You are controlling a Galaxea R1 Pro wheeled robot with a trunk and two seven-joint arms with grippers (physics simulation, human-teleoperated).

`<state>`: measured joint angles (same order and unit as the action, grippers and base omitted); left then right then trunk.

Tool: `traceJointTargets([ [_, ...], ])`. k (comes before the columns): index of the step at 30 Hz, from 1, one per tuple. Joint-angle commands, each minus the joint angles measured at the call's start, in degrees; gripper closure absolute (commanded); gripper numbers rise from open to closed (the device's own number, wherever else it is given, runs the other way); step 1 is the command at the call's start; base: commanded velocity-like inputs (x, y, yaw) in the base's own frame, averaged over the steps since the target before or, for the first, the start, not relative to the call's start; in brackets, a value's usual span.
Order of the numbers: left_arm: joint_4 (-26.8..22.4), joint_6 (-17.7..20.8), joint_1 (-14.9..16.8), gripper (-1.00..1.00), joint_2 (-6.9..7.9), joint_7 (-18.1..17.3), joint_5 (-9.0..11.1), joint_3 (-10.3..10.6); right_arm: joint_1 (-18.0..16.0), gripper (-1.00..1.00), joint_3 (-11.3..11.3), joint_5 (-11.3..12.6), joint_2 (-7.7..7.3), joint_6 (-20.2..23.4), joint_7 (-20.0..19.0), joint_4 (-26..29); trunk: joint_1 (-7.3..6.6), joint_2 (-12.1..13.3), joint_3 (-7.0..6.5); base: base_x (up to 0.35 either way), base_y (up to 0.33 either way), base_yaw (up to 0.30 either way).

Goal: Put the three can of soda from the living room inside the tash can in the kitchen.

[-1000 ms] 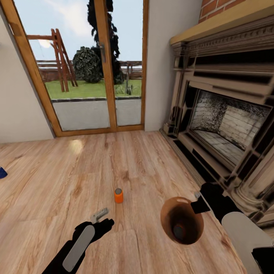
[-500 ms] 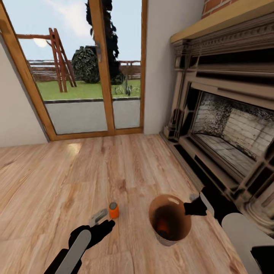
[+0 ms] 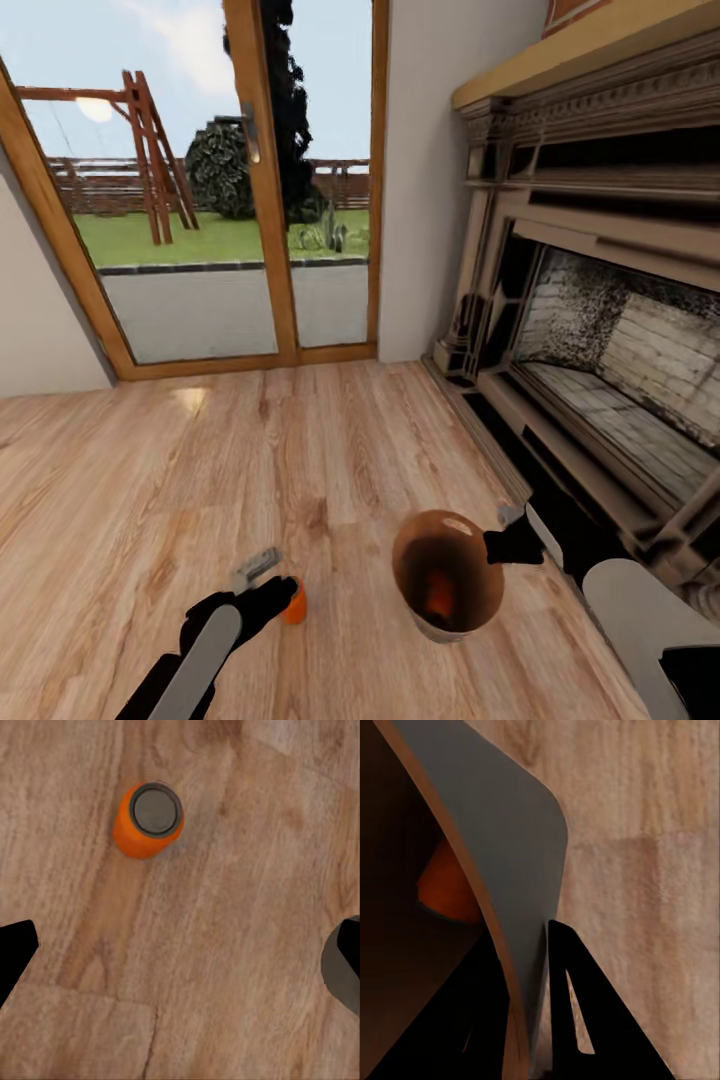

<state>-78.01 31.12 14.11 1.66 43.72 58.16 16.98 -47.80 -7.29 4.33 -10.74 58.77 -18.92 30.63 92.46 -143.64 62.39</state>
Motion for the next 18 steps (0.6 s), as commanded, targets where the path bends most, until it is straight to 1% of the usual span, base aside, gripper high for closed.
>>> traceJointTargets([
  [1,-0.33,-0.33,-0.33,-1.0,0.33,-0.33,-0.33,-0.33,-0.33,1.0,-0.09,-0.46,0.33,-0.36,-0.42,0.33,0.0,-0.01,0.0,0.0,0.0,0.0],
  [3,-0.95,-0.56,-0.95,-1.0,0.98,-0.02,-0.38,-0.95,-0.99,1.0,-0.28,0.5,1.01,-0.89,0.18,1.1,0.0,-0.01,0.0,0.0,0.0,0.0],
  [4,-1.26,-0.56,-1.1,-1.0,1.3,-0.02,-0.38,-1.1,-1.3,1.0,-0.28,-0.21,1.04,-1.07,0.18,1.44,0.0,-0.01,0.0,0.0,0.0,0.0],
  [5,-1.58,-0.56,-1.1,-1.0,1.31,-0.02,-0.38,-1.1,-1.31,1.0,-0.28,-1.0,1.04,-1.07,0.18,1.59,0.0,-0.01,0.0,0.0,0.0,0.0],
  [6,-1.84,-0.56,-1.1,-1.0,1.31,-0.02,-0.38,-1.1,-1.31,1.0,-0.28,-1.21,1.04,-1.07,0.18,1.59,0.0,-0.01,0.0,0.0,0.0,0.0],
  [13,-1.84,-0.56,-1.1,-1.0,1.31,-0.02,-0.38,-1.1,-1.31,1.0,-0.28,-8.56,1.04,-1.07,0.18,1.59,0.0,-0.01,0.0,0.0,0.0,0.0],
  [18,-2.02,-0.53,-1.19,-1.0,1.38,0.07,-0.26,-1.13,-1.32,1.0,-0.31,-12.71,1.14,-0.97,0.33,1.47,0.0,-0.01,0.0,0.0,0.0,0.0],
])
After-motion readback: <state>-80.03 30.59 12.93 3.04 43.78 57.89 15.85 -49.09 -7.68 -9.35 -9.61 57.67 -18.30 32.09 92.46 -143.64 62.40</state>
